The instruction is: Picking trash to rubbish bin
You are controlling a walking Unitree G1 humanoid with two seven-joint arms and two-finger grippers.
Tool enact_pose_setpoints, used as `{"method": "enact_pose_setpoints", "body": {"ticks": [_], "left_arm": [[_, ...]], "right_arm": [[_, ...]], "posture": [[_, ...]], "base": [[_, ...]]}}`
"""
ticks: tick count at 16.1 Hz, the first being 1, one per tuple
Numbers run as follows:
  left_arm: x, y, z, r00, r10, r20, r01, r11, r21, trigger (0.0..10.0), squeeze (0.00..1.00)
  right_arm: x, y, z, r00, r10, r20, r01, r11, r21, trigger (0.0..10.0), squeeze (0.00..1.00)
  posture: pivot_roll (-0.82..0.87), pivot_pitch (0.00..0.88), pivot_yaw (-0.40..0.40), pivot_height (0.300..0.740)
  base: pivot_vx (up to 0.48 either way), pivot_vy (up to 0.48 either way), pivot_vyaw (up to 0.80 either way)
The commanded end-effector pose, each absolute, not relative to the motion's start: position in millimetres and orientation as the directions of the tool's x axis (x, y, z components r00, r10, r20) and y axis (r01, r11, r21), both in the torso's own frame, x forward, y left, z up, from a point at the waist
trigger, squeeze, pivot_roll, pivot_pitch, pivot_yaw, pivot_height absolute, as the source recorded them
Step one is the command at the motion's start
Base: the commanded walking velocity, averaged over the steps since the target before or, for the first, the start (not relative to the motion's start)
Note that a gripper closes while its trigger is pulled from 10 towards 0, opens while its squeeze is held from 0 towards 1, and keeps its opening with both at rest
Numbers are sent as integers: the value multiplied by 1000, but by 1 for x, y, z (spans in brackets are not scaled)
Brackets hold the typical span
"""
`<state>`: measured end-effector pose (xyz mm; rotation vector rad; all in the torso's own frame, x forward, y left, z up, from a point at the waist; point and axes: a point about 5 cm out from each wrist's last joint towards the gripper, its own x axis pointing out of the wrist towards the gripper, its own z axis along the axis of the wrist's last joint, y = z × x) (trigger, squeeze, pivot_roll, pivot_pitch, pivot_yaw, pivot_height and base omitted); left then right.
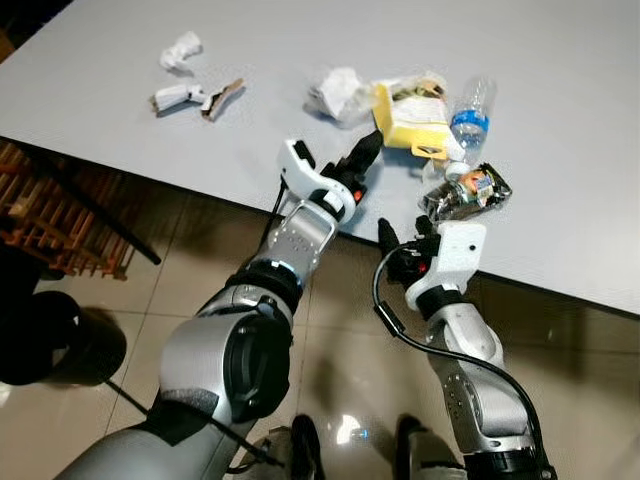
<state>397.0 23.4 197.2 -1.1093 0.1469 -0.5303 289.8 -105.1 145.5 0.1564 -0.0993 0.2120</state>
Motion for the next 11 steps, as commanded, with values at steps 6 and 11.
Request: {"method": "enact_pose_setpoints", "body": {"ticks": [6, 11], "left_arm": [[398, 11, 219, 838, -495, 229, 412, 300, -861, 10000, 0], [397, 3, 226, 827, -506, 244, 426, 282, -860, 10000, 0]], "right_arm": [[282, -95, 140, 976, 203, 80, -214, 963, 163, 10000, 0], [280, -96, 142, 978, 193, 82, -205, 965, 164, 10000, 0]], "posture": [[-269, 284, 178, 740], [-302, 291, 181, 740]], "base": [[0, 0, 0], [0, 0, 0]]}}
